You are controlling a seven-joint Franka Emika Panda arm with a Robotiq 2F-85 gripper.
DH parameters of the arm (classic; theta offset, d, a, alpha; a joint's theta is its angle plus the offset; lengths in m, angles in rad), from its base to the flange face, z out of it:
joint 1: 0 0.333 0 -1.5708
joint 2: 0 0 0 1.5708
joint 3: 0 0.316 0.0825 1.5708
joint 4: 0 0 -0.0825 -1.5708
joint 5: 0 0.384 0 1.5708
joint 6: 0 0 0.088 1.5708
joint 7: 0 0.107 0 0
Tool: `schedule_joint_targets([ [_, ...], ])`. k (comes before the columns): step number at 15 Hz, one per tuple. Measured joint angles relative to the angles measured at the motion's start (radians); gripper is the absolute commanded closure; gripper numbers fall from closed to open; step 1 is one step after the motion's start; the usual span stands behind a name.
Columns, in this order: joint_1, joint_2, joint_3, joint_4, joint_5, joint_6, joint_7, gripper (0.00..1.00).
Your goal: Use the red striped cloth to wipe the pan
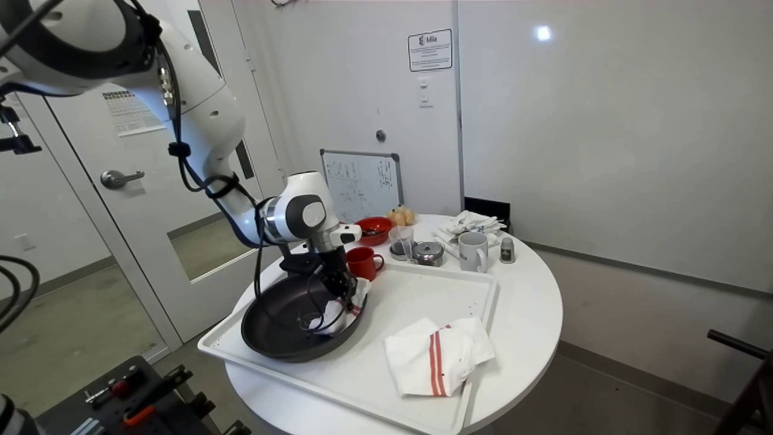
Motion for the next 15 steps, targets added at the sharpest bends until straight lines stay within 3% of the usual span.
schedule_joint_targets([
  [7, -0.001, 0.026, 0.003, 0.026, 0.038, 0.003, -0.034, 0.96],
  [8, -0.001, 0.027, 0.003, 0.027, 0.041, 0.005, -0.036, 0.86],
  [14, -0.003, 0.027, 0.003, 0.027, 0.052, 0.012, -0.046, 0.86],
  [15, -0.003, 0.027, 0.003, 0.027, 0.052, 0.012, -0.046, 0.96],
])
